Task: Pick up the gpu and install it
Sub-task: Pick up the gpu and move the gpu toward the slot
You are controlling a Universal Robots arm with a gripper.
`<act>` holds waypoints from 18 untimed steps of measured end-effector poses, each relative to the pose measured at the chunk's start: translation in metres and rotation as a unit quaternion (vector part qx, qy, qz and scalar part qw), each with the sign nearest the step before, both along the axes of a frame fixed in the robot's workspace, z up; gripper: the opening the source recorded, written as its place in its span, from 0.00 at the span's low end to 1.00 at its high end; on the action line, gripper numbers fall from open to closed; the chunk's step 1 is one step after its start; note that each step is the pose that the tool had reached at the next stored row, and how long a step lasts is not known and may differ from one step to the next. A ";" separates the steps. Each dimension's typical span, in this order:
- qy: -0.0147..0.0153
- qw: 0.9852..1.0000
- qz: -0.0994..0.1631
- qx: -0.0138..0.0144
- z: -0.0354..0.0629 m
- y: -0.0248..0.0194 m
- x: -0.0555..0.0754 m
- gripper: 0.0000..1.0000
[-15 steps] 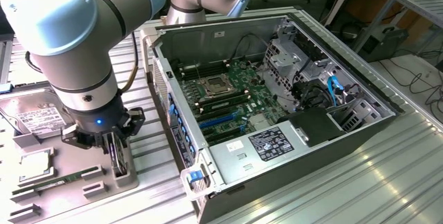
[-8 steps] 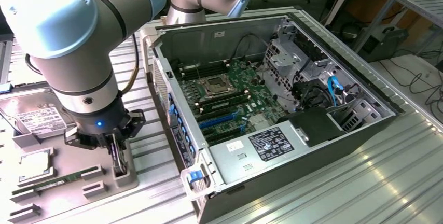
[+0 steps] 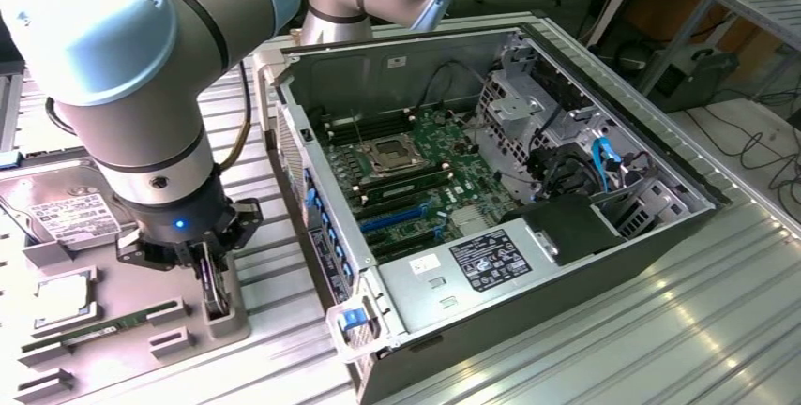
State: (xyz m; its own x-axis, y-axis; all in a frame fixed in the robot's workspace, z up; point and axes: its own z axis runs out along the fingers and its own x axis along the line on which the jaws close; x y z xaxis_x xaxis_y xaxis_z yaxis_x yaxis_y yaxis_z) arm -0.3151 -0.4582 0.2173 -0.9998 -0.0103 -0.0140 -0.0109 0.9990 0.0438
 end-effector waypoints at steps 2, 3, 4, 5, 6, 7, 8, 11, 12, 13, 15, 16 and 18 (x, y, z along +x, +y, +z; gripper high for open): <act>0.000 1.000 0.000 0.000 0.0000 0.0000 0.000 0.28; 0.000 1.000 0.000 0.000 0.0000 0.0000 0.000 0.28; 0.000 1.000 0.000 0.000 0.0000 0.0000 0.000 0.28; 0.000 1.000 0.000 0.000 0.0000 0.0000 0.000 0.28; 0.000 1.000 0.000 0.000 0.0000 0.0000 0.000 0.28; 0.000 1.000 0.000 0.000 0.0000 0.0000 0.000 0.28; 0.000 1.000 0.000 0.000 0.0001 0.0000 0.000 0.28; 0.000 1.000 0.000 0.000 0.0038 0.0000 0.000 0.28; 0.000 1.000 0.000 0.000 0.0062 0.0000 0.000 0.28; 0.000 1.000 0.000 0.000 0.0091 0.0000 0.000 0.28; 0.000 1.000 0.000 0.000 0.0140 0.0000 0.000 0.28; 0.000 1.000 0.000 0.000 0.0163 0.0000 0.000 0.28; 0.000 1.000 0.000 0.000 0.0214 0.0000 0.000 0.28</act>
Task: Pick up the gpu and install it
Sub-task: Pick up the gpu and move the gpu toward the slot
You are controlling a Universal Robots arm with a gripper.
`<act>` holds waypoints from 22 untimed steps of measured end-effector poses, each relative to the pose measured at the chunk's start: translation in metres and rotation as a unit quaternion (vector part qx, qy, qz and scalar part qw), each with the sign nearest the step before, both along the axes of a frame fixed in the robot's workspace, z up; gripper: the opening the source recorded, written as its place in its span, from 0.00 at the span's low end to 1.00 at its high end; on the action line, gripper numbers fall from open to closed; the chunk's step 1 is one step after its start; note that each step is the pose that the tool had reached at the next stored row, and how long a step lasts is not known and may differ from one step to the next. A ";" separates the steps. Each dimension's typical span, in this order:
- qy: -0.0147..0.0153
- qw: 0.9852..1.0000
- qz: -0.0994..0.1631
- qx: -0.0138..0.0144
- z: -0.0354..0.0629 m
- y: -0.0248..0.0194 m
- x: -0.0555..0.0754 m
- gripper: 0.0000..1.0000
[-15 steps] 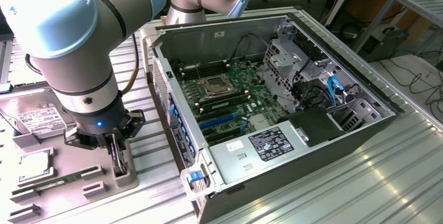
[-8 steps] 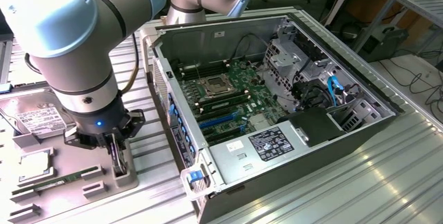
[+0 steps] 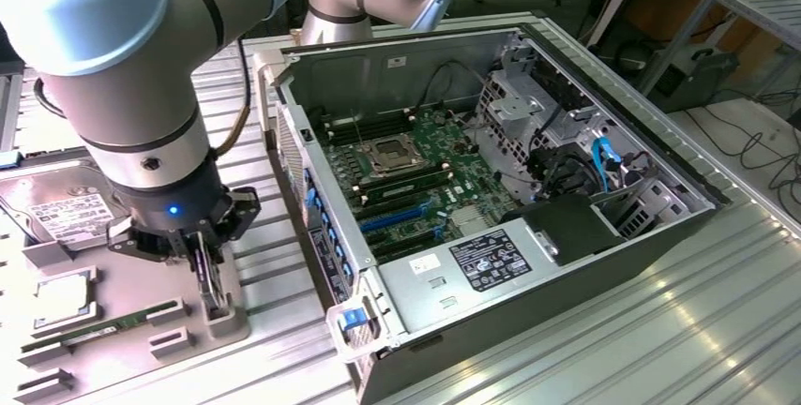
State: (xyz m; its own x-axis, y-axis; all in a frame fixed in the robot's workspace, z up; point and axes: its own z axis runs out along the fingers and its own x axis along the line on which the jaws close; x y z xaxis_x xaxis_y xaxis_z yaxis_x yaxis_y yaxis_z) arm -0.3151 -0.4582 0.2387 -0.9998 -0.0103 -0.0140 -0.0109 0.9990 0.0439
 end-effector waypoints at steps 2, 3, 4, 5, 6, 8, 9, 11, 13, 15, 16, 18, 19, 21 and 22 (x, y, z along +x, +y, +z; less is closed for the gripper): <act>0.000 1.000 0.000 0.000 0.0050 0.0000 0.000 0.28; 0.000 1.000 0.000 0.000 0.0077 0.0000 0.000 0.28; 0.000 1.000 0.000 0.000 0.0099 0.0000 0.000 0.28; 0.000 1.000 0.000 0.000 0.0123 0.0000 0.000 0.28; 0.000 1.000 0.000 0.000 0.0147 0.0000 0.000 0.28; 0.000 1.000 0.000 0.000 0.0214 0.0000 0.000 0.28; 0.000 1.000 0.000 0.000 0.0242 0.0000 0.000 0.28; 0.000 1.000 0.000 0.000 0.0294 0.0000 0.000 0.28; 0.000 1.000 0.000 0.000 0.0339 0.0000 0.000 0.28; 0.000 1.000 0.000 0.000 0.0385 0.0000 0.000 0.28; 0.000 1.000 0.000 0.000 0.0403 0.0000 0.000 0.28; 0.000 1.000 0.000 0.000 0.0457 0.0000 0.000 0.28; 0.000 1.000 0.000 0.000 0.0481 0.0000 0.000 0.28; 0.000 1.000 0.000 0.000 0.0601 0.0000 0.000 0.28; 0.000 1.000 0.000 0.000 0.0664 0.0000 0.000 0.28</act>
